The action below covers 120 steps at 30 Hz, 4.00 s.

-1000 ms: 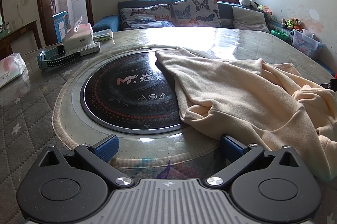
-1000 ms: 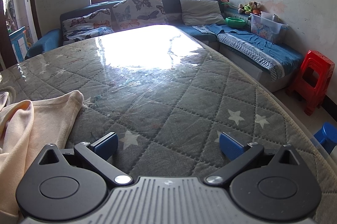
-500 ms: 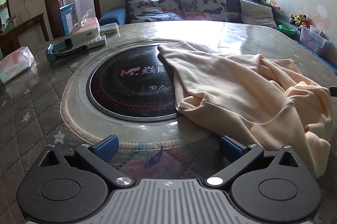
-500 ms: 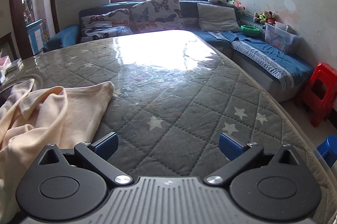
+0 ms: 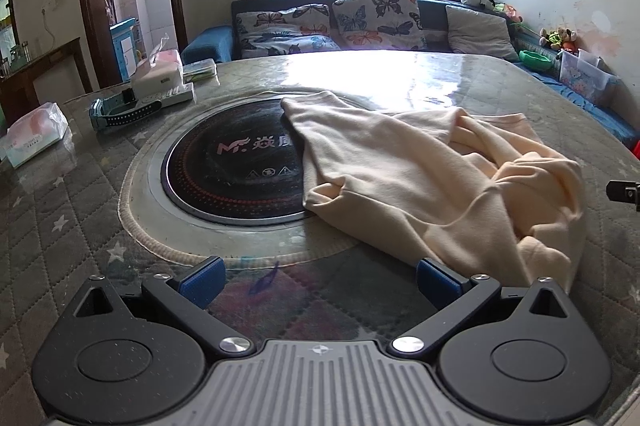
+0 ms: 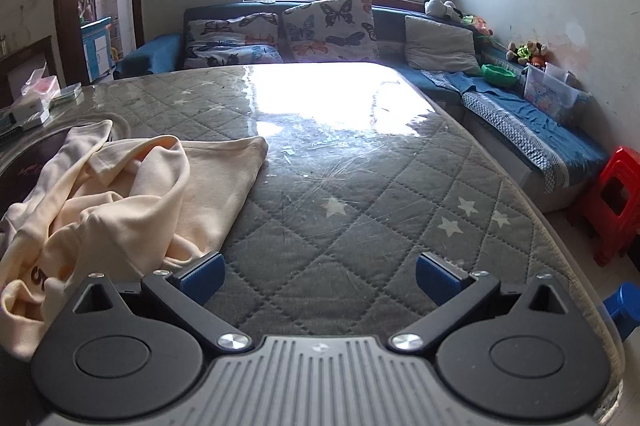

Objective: Fold clothes
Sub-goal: 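Move both grippers toward the crumpled cream sweatshirt on the table, then grasp the sweatshirt edge with the left gripper while the right gripper grasps another edge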

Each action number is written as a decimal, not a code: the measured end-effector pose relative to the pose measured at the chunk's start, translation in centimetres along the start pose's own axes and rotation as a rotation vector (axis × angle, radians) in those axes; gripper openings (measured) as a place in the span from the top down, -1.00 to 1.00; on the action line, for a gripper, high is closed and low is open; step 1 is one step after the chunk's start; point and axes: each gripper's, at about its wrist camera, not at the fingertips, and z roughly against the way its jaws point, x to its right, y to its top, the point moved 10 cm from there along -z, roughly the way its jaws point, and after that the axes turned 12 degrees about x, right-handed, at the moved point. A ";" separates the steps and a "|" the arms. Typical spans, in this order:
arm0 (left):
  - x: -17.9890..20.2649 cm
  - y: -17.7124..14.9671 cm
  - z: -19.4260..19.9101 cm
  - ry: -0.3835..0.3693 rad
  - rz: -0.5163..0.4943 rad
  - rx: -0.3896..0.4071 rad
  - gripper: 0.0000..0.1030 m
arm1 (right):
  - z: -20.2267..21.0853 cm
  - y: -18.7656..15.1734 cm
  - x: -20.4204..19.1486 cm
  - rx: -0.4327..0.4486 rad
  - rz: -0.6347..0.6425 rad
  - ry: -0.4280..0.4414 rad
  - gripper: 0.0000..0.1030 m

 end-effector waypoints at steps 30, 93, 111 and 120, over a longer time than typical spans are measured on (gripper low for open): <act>1.6 -0.7 1.3 0.008 -0.023 -0.055 -1.00 | 3.1 -1.4 -2.9 0.001 0.043 0.074 -0.93; 2.5 3.0 0.3 -0.012 -0.064 -0.043 -1.00 | 3.4 0.9 -9.2 -0.011 0.147 0.335 -0.57; 4.8 9.0 -9.3 -0.079 0.014 -0.053 -0.77 | -8.0 6.8 -10.1 -0.052 0.068 0.381 0.00; 6.1 8.2 -13.5 -0.112 -0.010 -0.125 -0.35 | -13.0 6.8 -11.3 -0.112 0.027 0.430 0.27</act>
